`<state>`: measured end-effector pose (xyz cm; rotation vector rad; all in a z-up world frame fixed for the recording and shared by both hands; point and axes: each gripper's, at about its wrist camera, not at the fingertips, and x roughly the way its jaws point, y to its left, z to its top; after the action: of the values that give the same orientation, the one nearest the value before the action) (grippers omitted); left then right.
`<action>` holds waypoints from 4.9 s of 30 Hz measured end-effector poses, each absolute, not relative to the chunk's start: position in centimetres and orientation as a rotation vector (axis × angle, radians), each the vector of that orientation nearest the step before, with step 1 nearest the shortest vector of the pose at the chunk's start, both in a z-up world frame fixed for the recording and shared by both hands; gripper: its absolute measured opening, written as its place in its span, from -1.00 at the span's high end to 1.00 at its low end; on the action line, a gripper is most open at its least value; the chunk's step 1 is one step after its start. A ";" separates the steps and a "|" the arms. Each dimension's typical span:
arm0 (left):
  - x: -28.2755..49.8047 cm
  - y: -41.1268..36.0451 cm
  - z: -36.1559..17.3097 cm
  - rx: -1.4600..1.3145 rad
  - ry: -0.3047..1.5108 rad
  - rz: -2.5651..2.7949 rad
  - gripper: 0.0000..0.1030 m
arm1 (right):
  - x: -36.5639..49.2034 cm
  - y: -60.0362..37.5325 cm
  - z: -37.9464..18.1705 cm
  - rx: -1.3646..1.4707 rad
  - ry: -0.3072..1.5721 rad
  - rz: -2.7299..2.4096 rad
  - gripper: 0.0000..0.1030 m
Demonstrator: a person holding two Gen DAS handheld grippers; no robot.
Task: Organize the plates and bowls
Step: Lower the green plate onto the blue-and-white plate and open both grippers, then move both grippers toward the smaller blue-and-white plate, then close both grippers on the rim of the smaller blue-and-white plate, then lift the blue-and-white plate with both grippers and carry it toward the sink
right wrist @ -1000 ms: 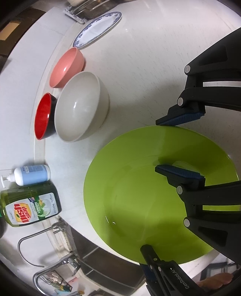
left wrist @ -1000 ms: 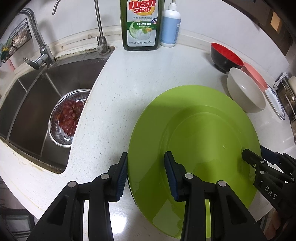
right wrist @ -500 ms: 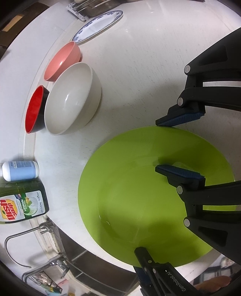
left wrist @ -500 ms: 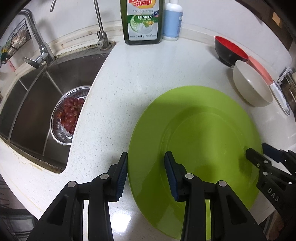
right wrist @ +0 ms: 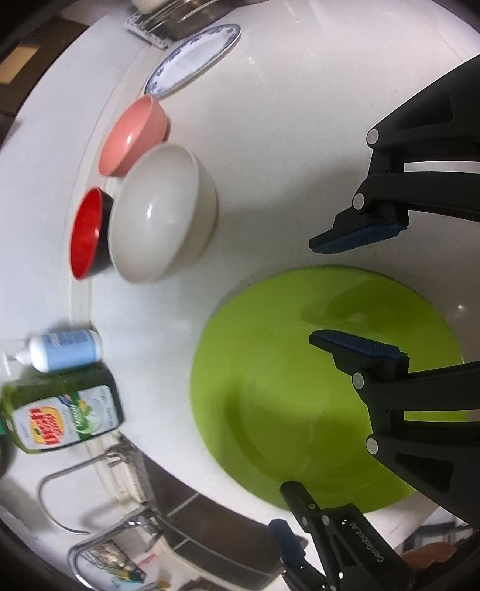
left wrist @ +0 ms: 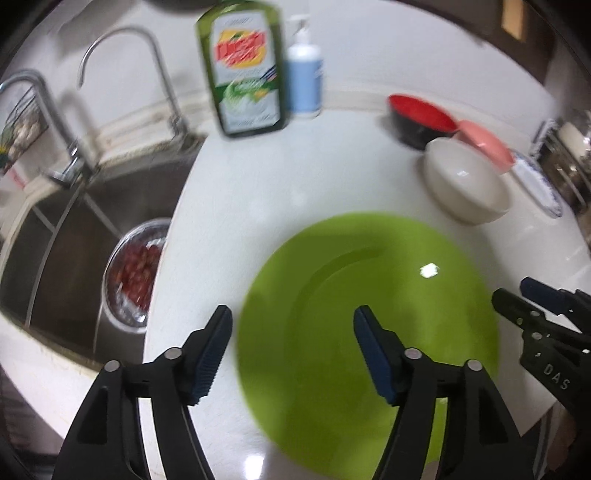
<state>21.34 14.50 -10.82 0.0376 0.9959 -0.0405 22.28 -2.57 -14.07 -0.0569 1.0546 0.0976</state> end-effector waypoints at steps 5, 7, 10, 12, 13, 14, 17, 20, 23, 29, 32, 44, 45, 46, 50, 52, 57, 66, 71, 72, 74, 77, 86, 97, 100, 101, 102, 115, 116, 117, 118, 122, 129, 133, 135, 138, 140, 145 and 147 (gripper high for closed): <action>22.0 11.3 -7.9 0.061 0.925 -0.134 -0.58 | 21.4 -5.0 -12.1 -0.010 1.002 0.050 0.05; 22.3 9.7 -6.8 0.071 0.898 -0.165 -0.60 | 21.2 -6.2 -11.1 0.008 0.975 0.030 -0.01; 22.9 6.9 -5.3 0.087 0.864 -0.207 -0.67 | 21.0 -8.7 -9.7 0.033 0.943 0.001 -0.04; 23.6 5.0 -4.6 0.096 0.851 -0.229 -0.67 | 20.8 -10.6 -8.8 0.051 0.914 -0.021 -0.15; 23.9 3.9 -4.1 0.101 0.843 -0.244 -0.67 | 20.8 -11.6 -8.2 0.056 0.898 -0.035 -0.17; 24.2 3.0 -3.8 0.104 0.838 -0.255 -0.67 | 20.8 -12.4 -7.9 0.059 0.888 -0.046 -0.18; 25.0 0.0 -2.8 0.114 0.827 -0.292 -0.67 | 21.1 -15.4 -6.8 0.073 0.857 -0.081 -0.18; 26.1 -2.8 -2.0 0.130 0.824 -0.331 -0.67 | 21.7 -18.6 -6.0 0.092 0.837 -0.114 -0.18; 27.1 -5.7 -0.9 0.157 0.803 -0.364 -0.67 | 22.2 -21.7 -5.6 0.114 0.827 -0.145 -0.18; 29.4 -10.9 1.3 0.228 0.738 -0.410 -0.67 | 23.6 -26.7 -4.6 0.165 0.808 -0.189 -0.18; 31.1 -13.4 2.0 0.260 0.728 -0.439 -0.67 | 24.4 -28.6 -4.3 0.175 0.798 -0.212 -0.18; 40.2 -22.2 -0.2 0.353 0.809 -0.537 -0.66 | 29.8 -37.5 -3.9 0.222 0.797 -0.341 -0.18; 41.0 -22.8 -0.6 0.354 0.825 -0.543 -0.66 | 30.7 -38.4 -4.1 0.231 0.810 -0.342 -0.18; 42.0 -23.7 -1.1 0.355 0.846 -0.550 -0.66 | 31.3 -38.9 -4.3 0.240 0.820 -0.350 -0.18; 45.1 -26.0 -3.3 0.379 0.905 -0.571 -0.64 | 34.3 -41.5 -5.6 0.274 0.868 -0.382 -0.18; 46.5 -27.1 -4.5 0.392 0.938 -0.580 -0.59 | 35.4 -42.4 -6.3 0.279 0.891 -0.395 -0.18; 49.4 -28.9 -7.2 0.405 1.018 -0.573 -0.54 | 38.3 -44.8 -8.3 0.313 0.952 -0.430 -0.18; 52.8 -30.9 -11.8 0.443 1.157 -0.536 -0.40 | 42.4 -47.7 -12.6 0.307 1.082 -0.469 -0.18; 53.8 -31.3 -13.2 0.427 1.211 -0.518 -0.25 | 43.5 -48.8 -14.3 0.330 1.135 -0.478 -0.18; 53.9 -31.3 -13.3 0.419 1.218 -0.516 -0.24 | 43.5 -48.9 -14.6 0.330 1.147 -0.486 -0.17; 54.1 -31.4 -13.7 0.410 1.232 -0.514 -0.18 | 43.8 -49.0 -14.9 0.336 1.154 -0.489 -0.17; 54.3 -31.7 -14.1 0.408 1.248 -0.517 -0.06 | 43.9 -49.2 -15.3 0.344 1.168 -0.485 -0.16; 55.4 -33.1 -15.6 0.372 1.293 -0.518 0.11 | 44.6 -49.9 -16.7 0.397 1.193 -0.450 -0.01; 55.3 -33.8 -16.5 0.351 1.317 -0.522 0.35 | 44.9 -50.3 -17.2 0.395 1.205 -0.450 0.26; 55.0 -33.3 -16.4 0.347 1.318 -0.516 0.35 | 44.9 -50.5 -17.2 0.392 1.203 -0.449 0.27; 55.0 -33.4 -16.4 0.349 1.316 -0.515 0.36 | 44.9 -50.5 -17.2 0.394 1.203 -0.451 0.27; 54.9 -33.4 -16.4 0.349 1.314 -0.514 0.36 | 44.8 -50.6 -17.2 0.396 1.203 -0.451 0.27; 52.9 -32.3 -13.2 0.339 1.224 -0.530 0.37 | 42.8 -49.4 -14.6 0.368 1.164 -0.450 0.28; 52.5 -32.0 -12.9 0.337 1.215 -0.532 0.37 | 42.6 -49.2 -14.3 0.363 1.160 -0.450 0.28; 52.1 -31.7 -12.5 0.333 1.208 -0.532 0.37 | 42.3 -48.9 -13.9 0.357 1.155 -0.449 0.28; 51.8 -31.4 -12.2 0.331 1.203 -0.533 0.37 | 42.1 -48.7 -13.7 0.351 1.151 -0.448 0.28; 50.6 -30.1 -11.0 0.311 1.182 -0.527 0.37 | 41.2 -47.9 -12.3 0.327 1.137 -0.441 0.29; 47.9 -26.8 -8.5 0.263 1.129 -0.504 0.37 | 39.4 -45.9 -9.5 0.287 1.090 -0.431 0.28; 46.5 -24.5 -7.1 0.238 1.102 -0.477 0.37 | 38.4 -44.1 -7.9 0.267 1.055 -0.414 0.28; 45.8 -23.3 -6.6 0.225 1.093 -0.464 0.38 | 37.8 -43.2 -7.4 0.261 1.044 -0.402 0.28; 44.7 -21.4 -5.7 0.217 1.075 -0.447 0.38 | 37.2 -41.4 -6.7 0.259 1.029 -0.387 0.28; 44.0 -19.7 -5.2 0.209 1.072 -0.432 0.38 | 36.5 -40.4 -6.2 0.256 1.018 -0.375 0.28; 42.3 -15.5 -4.1 0.174 1.063 -0.390 0.38 | 35.6 -36.9 -5.7 0.235 1.002 -0.343 0.28; 41.7 -14.2 -4.0 0.162 1.061 -0.373 0.38 | 35.3 -35.3 -5.4 0.220 0.997 -0.324 0.28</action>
<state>41.69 -14.16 -4.01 0.1615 1.0610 -0.3732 35.32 -35.30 -5.41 0.2205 0.9969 -0.3242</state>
